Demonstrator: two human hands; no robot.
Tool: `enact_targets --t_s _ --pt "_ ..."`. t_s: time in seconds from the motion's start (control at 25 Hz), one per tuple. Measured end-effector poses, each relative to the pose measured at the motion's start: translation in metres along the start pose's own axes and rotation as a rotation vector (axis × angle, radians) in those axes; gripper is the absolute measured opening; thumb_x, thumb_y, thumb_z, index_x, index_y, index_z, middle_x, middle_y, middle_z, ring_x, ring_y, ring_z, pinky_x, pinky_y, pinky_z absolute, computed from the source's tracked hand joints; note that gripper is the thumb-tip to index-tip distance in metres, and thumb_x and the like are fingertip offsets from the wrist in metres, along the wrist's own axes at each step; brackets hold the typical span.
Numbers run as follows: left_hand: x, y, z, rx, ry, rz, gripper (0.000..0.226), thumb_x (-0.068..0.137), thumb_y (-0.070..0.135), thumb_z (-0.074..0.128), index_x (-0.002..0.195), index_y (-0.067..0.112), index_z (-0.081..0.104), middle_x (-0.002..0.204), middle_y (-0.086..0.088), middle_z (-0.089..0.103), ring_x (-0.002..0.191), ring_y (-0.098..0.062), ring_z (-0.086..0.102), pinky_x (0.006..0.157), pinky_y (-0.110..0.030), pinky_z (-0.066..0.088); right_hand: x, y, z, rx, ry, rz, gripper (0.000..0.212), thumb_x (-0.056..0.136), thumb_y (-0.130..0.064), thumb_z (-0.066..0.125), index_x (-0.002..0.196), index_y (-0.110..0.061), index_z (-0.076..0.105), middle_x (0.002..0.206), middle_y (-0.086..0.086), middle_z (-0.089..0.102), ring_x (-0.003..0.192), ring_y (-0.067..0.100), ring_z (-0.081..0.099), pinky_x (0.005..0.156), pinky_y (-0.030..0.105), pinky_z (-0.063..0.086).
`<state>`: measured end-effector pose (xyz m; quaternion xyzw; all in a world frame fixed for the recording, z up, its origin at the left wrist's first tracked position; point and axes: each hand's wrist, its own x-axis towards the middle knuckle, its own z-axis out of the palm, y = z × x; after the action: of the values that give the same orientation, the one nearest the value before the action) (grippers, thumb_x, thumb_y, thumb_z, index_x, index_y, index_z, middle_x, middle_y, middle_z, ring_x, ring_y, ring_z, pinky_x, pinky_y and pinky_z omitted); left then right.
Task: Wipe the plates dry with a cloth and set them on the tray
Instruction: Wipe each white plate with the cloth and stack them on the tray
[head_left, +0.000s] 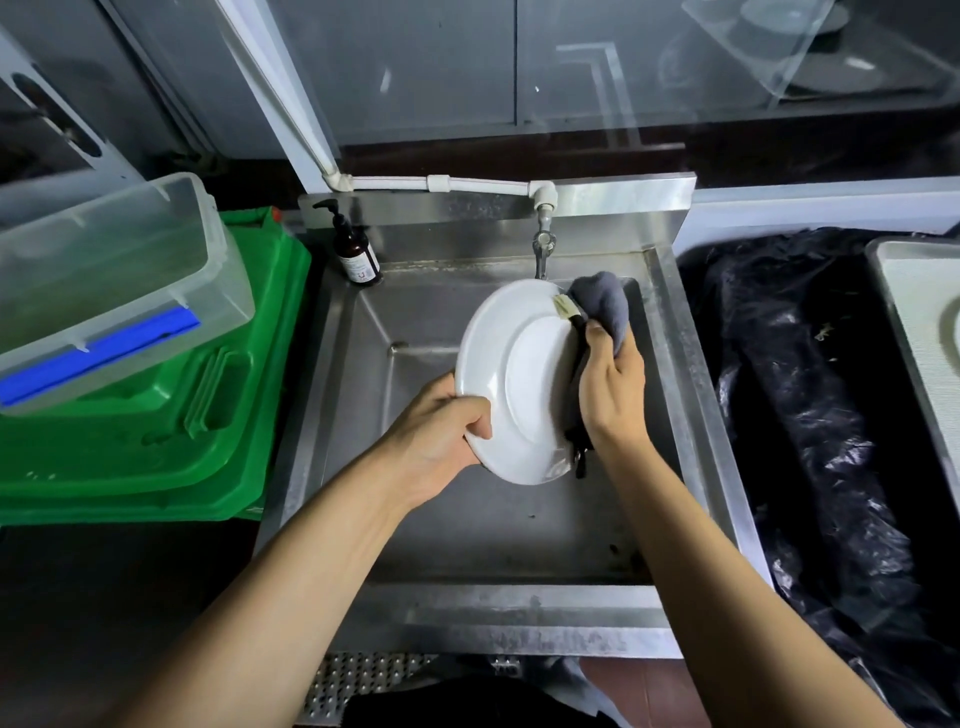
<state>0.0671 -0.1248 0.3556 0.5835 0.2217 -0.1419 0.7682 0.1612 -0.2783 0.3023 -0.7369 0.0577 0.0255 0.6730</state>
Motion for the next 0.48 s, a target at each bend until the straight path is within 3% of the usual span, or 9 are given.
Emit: enact_targets --t_s 0.12,0.2,0.28,0.4,0.48 --pt "0.001 -0.001 0.005 0.042 0.026 -0.012 0.033 0.06 -0.003 0.047 0.067 0.022 0.069 0.077 -0.006 0.062 0.077 -0.023 0.06 0.067 -0.038 0.055 0.0 -0.018 0.015 -0.084 -0.138 -0.303 0.028 0.097 -0.025 0.046 0.114 -0.015 0.065 0.114 0.001 0.068 0.109 0.012 0.06 0.097 0.034 0.045" --pt "0.003 -0.002 0.008 0.036 0.065 0.003 0.037 0.065 -0.01 0.044 0.071 0.019 0.066 0.078 -0.01 0.053 0.08 -0.025 0.051 0.071 -0.037 0.049 -0.009 -0.026 0.026 -0.207 -0.287 -0.657 0.032 0.095 -0.018 0.048 0.12 -0.007 0.065 0.125 0.011 0.065 0.121 0.02 0.055 0.108 0.035 0.039" --pt "0.006 -0.003 0.01 0.003 0.088 0.029 0.044 0.075 -0.021 0.034 0.086 0.01 0.064 0.087 -0.015 0.05 0.084 -0.026 0.047 0.076 -0.038 0.044 -0.017 -0.027 0.033 -0.323 -0.394 -0.867 0.042 0.095 -0.02 0.046 0.129 -0.003 0.063 0.138 0.014 0.06 0.137 0.026 0.048 0.12 0.038 0.027" --pt "0.005 -0.001 0.009 -0.049 0.105 0.008 0.041 0.075 -0.023 0.029 0.087 0.003 0.058 0.084 -0.016 0.052 0.085 -0.027 0.052 0.078 -0.04 0.045 -0.011 -0.025 0.031 -0.369 -0.413 -0.898 0.043 0.095 -0.024 0.044 0.127 -0.001 0.063 0.135 0.013 0.061 0.134 0.029 0.051 0.116 0.049 0.032" --pt "0.003 0.0 0.007 -0.078 0.077 -0.025 0.043 0.075 -0.02 0.033 0.094 0.005 0.062 0.09 -0.016 0.061 0.087 -0.03 0.058 0.079 -0.043 0.051 0.0 -0.024 0.023 -0.342 -0.302 -0.81 0.031 0.097 -0.021 0.046 0.112 -0.003 0.066 0.114 0.012 0.066 0.112 0.028 0.059 0.1 0.051 0.043"
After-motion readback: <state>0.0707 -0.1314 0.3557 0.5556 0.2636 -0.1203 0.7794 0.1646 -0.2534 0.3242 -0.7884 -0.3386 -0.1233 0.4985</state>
